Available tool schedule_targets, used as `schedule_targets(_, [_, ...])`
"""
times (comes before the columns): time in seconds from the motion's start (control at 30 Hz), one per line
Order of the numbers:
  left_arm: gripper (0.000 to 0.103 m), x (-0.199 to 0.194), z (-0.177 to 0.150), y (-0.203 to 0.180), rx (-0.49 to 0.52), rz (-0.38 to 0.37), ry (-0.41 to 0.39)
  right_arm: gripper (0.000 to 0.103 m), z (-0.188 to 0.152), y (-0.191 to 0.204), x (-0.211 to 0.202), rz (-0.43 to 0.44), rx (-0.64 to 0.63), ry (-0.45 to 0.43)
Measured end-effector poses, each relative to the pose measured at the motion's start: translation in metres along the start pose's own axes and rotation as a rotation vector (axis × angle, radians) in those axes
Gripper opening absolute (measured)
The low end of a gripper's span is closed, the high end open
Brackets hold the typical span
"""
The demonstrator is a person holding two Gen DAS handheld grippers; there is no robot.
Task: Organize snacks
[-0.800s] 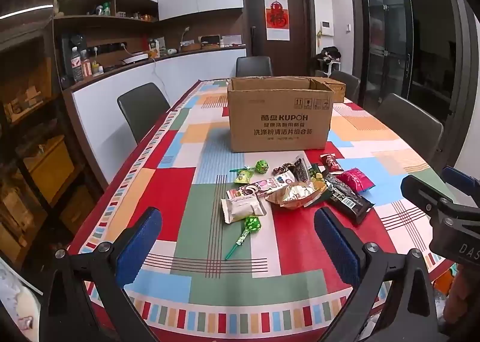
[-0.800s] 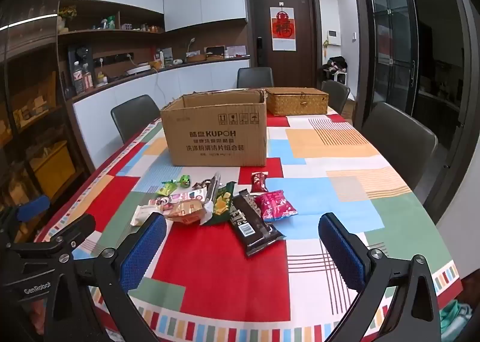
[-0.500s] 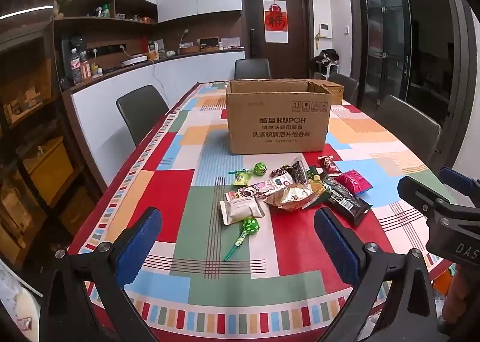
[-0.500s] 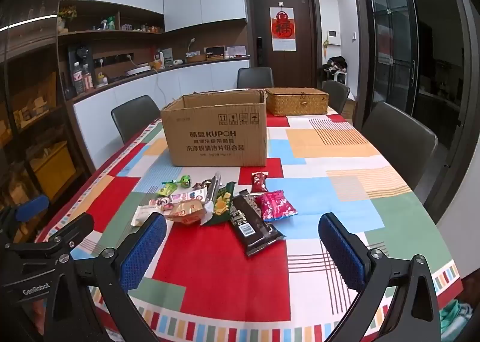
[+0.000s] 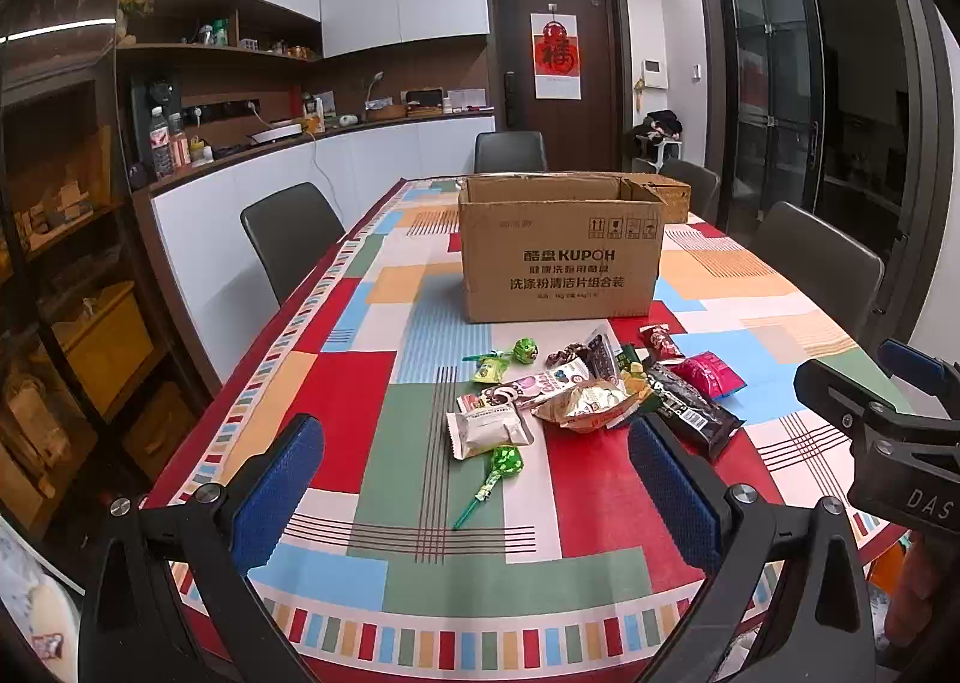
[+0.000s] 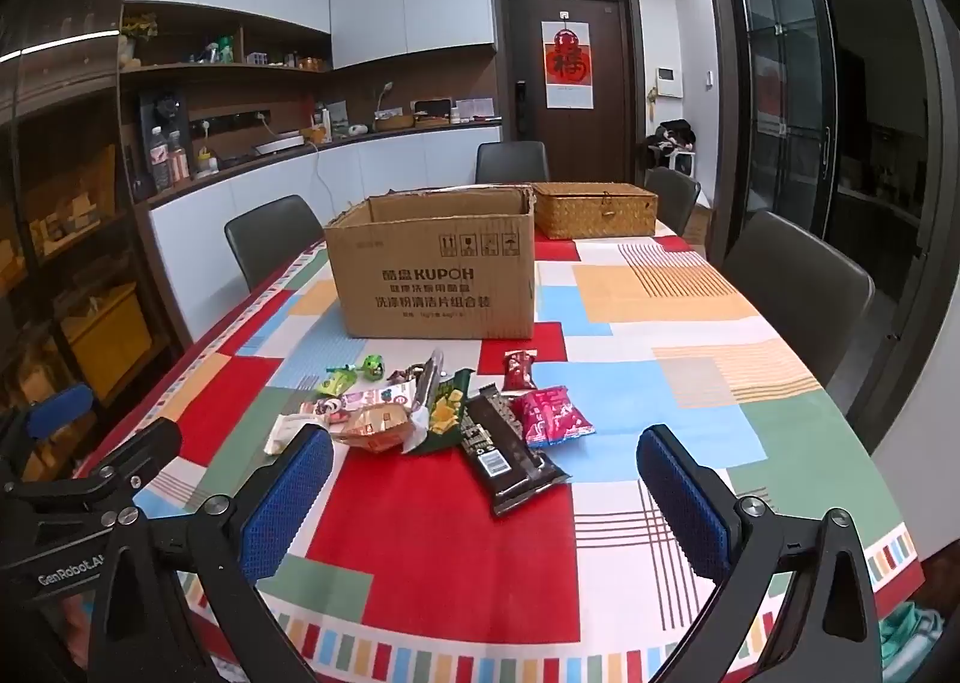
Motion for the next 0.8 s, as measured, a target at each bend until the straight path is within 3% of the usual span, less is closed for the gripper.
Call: schedule_targets(0.8, [0.103,0.0003,-0.0005,-0.0032,0.006,-0.003,0.001,0.102,0.0031,-0.0006,-0.0035,0.004,-0.001,-0.004])
Point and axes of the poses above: each gripper's, at about its wrist camera, not at the fingertips, and x roughly the way its jaws point, y to its left, z to its top, the point moved 8 cm from there along x, roughly the way its jaws point, and after that the axes turned 2 degrees about -y, right-handed, at the moved point
